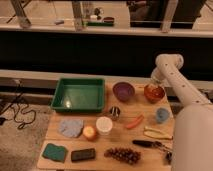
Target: Place fork in red bowl
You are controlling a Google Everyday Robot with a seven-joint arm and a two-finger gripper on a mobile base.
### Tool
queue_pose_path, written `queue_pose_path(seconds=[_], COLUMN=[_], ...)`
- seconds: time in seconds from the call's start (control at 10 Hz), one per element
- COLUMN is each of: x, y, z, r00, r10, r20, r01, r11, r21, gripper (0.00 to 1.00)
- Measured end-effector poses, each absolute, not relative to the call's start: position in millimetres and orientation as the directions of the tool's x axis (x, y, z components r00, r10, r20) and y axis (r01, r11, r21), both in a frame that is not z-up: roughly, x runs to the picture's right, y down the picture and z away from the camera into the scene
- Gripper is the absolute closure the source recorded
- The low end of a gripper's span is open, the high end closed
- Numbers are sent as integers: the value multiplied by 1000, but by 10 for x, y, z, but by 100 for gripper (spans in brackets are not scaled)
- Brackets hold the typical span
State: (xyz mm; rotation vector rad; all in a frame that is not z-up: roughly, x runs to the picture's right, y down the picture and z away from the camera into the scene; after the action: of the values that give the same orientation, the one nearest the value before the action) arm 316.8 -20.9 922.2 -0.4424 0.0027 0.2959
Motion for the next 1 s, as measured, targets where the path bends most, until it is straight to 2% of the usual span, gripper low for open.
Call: queue_pose_path(seconds=[0.9,1.0], x=[3164,3165], y=[-210,-210], z=[9224,9224], r00=[957,957], r10=[282,282], r20=[-66,-66], r01=[-283,-283], r11=[862,862], r21=[-422,-421], gripper=[84,87])
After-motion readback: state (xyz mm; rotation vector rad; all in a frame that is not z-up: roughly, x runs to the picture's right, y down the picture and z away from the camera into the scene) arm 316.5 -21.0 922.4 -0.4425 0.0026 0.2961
